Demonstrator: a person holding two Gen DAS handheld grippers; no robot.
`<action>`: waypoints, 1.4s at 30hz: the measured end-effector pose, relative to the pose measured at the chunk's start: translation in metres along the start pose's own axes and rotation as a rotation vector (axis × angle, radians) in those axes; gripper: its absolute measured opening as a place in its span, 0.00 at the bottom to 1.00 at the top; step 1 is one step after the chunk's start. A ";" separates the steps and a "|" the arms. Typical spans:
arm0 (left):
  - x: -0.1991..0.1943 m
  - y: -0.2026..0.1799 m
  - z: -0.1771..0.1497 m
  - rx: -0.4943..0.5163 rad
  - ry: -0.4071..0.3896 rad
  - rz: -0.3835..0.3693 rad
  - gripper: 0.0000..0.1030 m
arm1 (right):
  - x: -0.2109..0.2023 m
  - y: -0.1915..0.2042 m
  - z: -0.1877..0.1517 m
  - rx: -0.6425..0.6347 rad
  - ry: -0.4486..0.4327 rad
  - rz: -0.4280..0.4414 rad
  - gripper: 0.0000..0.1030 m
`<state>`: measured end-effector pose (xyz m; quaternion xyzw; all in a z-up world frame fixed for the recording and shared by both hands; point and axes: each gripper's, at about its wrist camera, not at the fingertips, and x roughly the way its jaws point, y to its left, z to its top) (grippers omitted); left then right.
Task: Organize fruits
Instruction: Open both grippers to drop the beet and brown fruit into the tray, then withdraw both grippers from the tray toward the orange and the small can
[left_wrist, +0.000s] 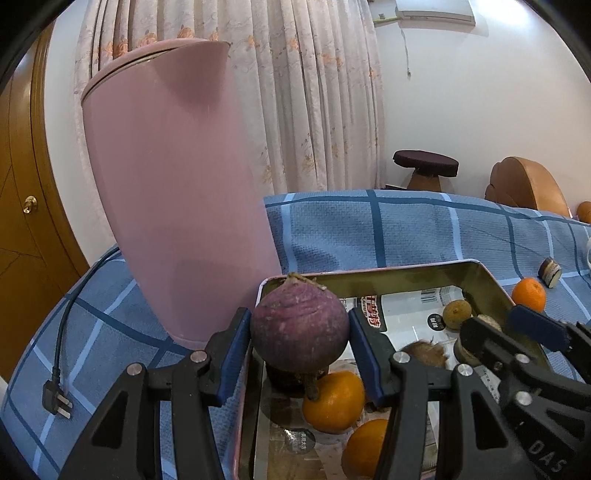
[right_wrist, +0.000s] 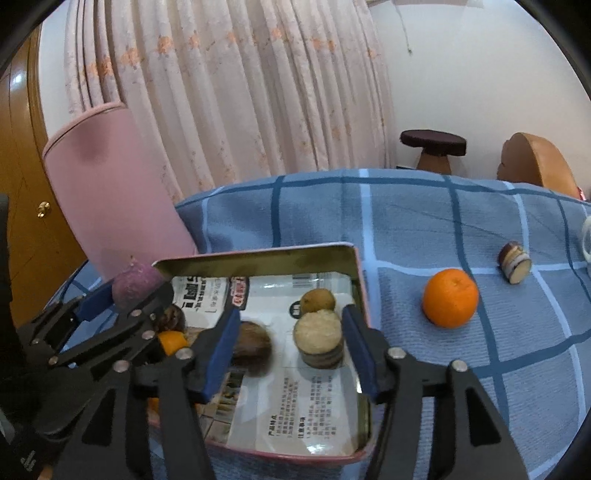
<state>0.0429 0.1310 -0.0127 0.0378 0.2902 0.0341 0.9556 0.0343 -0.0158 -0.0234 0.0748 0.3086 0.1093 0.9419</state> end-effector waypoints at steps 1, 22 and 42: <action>0.000 0.000 0.000 0.001 0.000 0.000 0.54 | -0.003 -0.001 0.000 0.006 -0.013 0.008 0.64; -0.020 -0.021 -0.004 0.112 -0.131 0.068 0.72 | -0.047 -0.014 0.005 0.033 -0.240 -0.184 0.89; -0.020 -0.019 -0.003 0.061 -0.105 -0.014 0.72 | -0.048 -0.029 0.006 0.027 -0.243 -0.375 0.90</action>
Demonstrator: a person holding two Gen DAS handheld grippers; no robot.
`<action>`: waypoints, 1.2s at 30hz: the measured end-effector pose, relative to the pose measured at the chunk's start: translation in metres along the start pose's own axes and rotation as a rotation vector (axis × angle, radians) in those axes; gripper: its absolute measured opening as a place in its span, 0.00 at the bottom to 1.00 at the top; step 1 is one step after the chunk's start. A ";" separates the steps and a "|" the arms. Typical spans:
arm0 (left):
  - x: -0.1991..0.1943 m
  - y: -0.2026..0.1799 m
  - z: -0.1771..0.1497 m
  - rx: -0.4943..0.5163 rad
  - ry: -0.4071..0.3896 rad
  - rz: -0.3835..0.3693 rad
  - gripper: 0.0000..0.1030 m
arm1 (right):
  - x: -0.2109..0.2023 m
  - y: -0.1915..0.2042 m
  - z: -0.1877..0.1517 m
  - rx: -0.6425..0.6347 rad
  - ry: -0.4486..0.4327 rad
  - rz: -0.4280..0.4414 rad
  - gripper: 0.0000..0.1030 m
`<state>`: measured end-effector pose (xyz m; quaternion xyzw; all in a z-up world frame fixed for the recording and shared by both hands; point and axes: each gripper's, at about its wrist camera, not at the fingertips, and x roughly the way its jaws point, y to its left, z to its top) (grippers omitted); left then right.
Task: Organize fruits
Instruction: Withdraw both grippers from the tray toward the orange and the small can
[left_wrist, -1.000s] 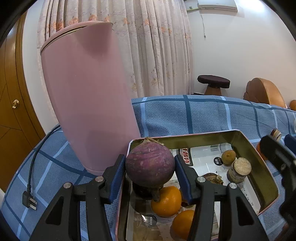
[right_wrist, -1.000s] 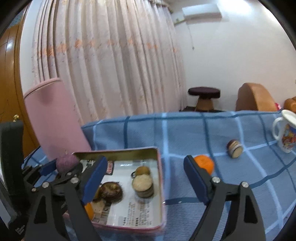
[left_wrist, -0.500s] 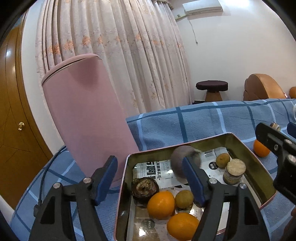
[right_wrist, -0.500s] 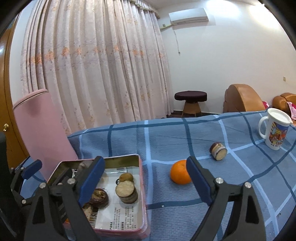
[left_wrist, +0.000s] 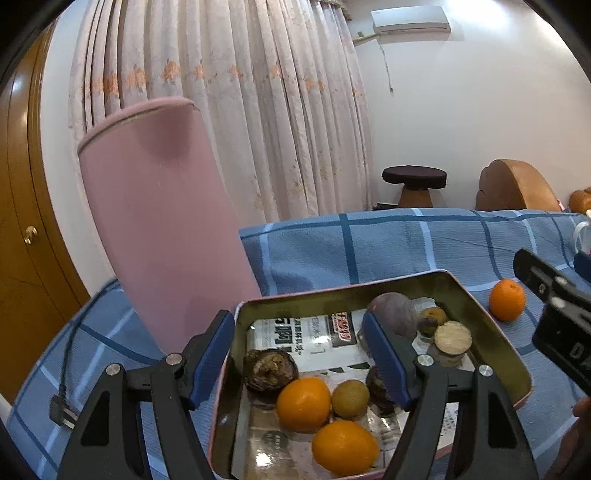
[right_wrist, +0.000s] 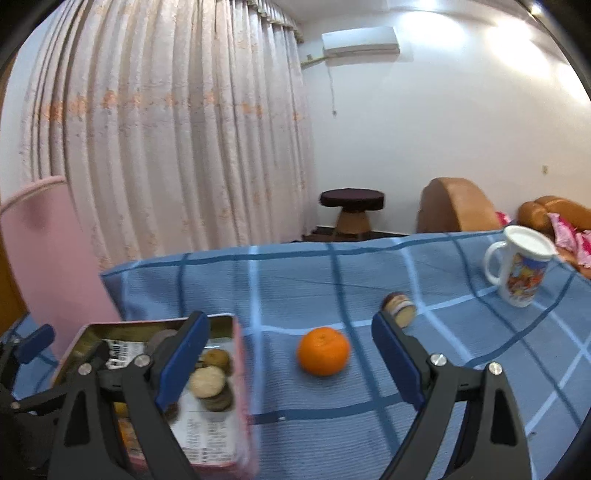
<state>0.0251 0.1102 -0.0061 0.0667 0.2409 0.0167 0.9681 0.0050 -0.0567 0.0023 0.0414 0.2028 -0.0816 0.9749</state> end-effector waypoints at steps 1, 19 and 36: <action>0.000 0.001 0.000 -0.005 0.002 0.001 0.72 | 0.005 0.000 -0.001 -0.011 0.024 -0.019 0.90; -0.011 -0.008 -0.004 -0.050 -0.021 -0.002 0.72 | -0.003 -0.011 -0.001 -0.076 -0.001 -0.043 0.90; -0.035 -0.037 -0.007 -0.091 -0.054 -0.049 0.72 | -0.001 -0.106 0.001 -0.012 0.061 -0.148 0.90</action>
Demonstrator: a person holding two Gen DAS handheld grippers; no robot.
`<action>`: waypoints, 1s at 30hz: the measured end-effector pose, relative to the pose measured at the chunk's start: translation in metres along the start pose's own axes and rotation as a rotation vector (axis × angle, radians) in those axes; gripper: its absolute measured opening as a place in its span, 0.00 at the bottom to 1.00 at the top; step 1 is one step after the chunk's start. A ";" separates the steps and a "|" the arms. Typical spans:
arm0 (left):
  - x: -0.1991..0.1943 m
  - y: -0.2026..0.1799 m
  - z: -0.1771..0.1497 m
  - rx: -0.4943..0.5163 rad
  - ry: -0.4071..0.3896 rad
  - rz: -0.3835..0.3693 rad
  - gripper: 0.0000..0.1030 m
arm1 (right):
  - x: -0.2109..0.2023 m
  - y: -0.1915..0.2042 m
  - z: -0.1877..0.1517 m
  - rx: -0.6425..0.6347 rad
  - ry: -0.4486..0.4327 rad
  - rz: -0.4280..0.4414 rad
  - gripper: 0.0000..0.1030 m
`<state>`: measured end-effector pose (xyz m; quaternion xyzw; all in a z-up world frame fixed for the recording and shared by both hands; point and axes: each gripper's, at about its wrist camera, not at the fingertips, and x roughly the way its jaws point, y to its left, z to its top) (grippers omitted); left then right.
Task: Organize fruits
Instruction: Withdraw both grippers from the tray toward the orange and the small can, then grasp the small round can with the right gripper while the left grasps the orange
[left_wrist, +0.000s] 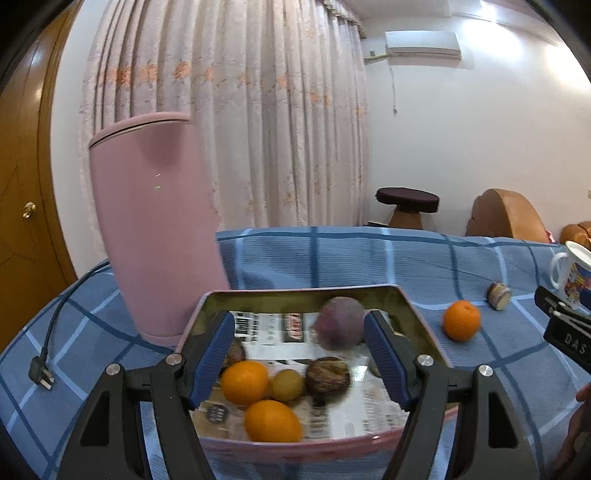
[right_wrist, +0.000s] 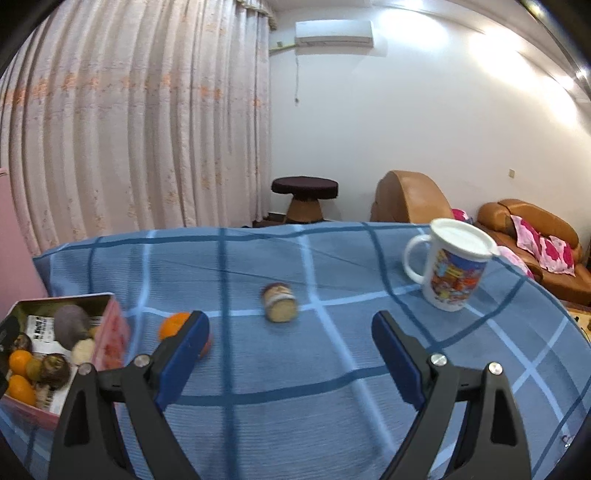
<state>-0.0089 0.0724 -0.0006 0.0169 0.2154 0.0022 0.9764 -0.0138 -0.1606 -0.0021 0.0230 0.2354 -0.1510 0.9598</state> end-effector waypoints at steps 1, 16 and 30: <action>-0.001 -0.006 0.000 0.005 0.000 -0.008 0.72 | 0.002 -0.005 0.000 0.002 0.007 -0.005 0.90; -0.004 -0.103 0.000 0.093 0.024 -0.101 0.72 | 0.036 -0.072 0.003 0.097 0.154 0.036 0.89; 0.027 -0.133 0.011 0.069 0.099 -0.126 0.72 | 0.113 -0.023 0.030 -0.050 0.302 0.273 0.69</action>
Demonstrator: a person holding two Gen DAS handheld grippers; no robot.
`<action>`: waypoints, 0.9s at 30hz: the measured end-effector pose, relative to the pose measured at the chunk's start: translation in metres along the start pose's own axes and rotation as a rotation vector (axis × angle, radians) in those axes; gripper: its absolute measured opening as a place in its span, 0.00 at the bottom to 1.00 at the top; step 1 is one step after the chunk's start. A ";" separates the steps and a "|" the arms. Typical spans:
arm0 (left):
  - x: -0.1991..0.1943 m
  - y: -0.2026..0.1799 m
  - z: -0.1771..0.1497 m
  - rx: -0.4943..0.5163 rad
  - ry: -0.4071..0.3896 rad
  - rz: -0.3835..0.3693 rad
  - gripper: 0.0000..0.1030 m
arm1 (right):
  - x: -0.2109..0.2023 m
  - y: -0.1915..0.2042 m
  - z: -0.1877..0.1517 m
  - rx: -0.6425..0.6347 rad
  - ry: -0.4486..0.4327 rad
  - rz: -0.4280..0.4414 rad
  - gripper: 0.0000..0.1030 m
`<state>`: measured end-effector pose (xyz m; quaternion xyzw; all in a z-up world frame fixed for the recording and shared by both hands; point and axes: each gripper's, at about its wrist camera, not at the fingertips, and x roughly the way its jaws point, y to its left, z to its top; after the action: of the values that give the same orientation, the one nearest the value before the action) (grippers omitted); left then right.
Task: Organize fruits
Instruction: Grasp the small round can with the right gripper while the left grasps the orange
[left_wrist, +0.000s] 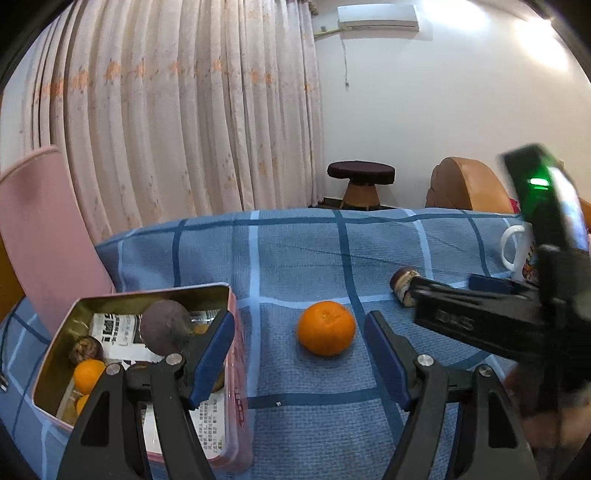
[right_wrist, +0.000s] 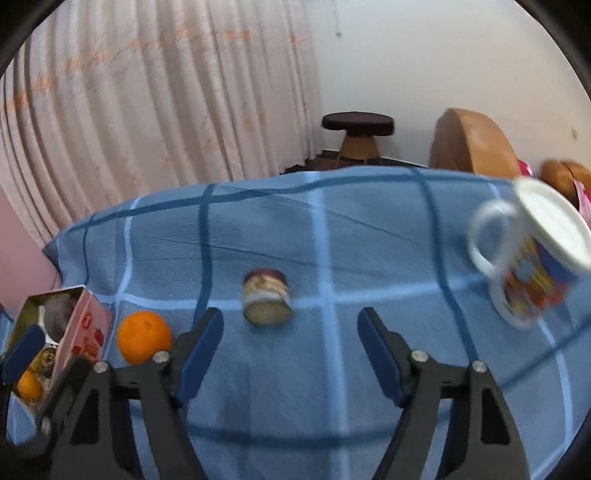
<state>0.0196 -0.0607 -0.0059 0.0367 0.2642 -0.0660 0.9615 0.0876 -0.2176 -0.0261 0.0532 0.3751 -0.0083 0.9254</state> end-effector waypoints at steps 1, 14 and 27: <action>0.001 0.000 0.000 -0.007 0.003 -0.002 0.72 | 0.013 0.004 0.004 -0.009 0.041 0.005 0.63; 0.018 -0.008 0.007 -0.017 0.038 0.001 0.72 | 0.020 -0.005 0.001 -0.003 0.058 -0.031 0.36; 0.078 -0.033 0.016 -0.045 0.252 0.032 0.72 | -0.043 -0.039 -0.041 0.050 -0.024 -0.130 0.36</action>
<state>0.0893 -0.1035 -0.0333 0.0274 0.3839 -0.0398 0.9221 0.0255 -0.2531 -0.0290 0.0518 0.3665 -0.0782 0.9257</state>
